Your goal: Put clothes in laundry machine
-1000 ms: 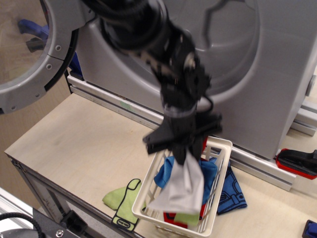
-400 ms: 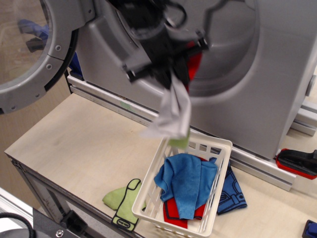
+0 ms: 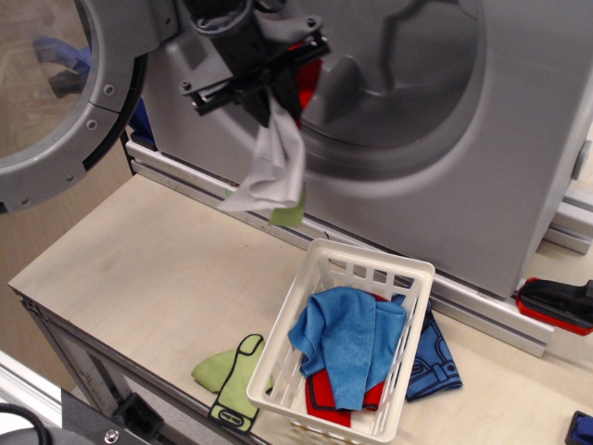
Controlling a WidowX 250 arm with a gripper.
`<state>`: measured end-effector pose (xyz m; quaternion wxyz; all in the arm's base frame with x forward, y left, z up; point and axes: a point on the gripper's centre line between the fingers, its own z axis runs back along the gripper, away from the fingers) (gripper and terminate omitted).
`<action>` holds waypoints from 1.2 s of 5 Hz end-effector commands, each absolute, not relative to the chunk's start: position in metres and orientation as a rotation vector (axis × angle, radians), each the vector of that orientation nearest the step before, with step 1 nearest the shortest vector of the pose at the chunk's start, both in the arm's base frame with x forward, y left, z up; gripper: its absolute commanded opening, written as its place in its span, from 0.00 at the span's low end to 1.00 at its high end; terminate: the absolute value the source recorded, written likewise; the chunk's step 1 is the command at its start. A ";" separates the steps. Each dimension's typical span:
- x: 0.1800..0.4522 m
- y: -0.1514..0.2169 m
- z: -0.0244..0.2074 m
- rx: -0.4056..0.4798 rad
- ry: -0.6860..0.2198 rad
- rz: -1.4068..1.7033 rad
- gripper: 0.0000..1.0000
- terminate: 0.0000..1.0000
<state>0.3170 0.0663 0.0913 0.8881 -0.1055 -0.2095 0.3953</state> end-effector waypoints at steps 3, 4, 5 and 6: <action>0.379 0.035 0.102 -0.200 -0.639 0.699 0.00 0.00; 0.402 0.025 0.108 -0.212 -0.662 0.736 0.00 0.00; 0.420 0.016 0.110 -0.221 -0.657 0.766 0.00 0.00; 0.425 0.012 0.109 -0.262 -0.602 0.768 0.00 0.00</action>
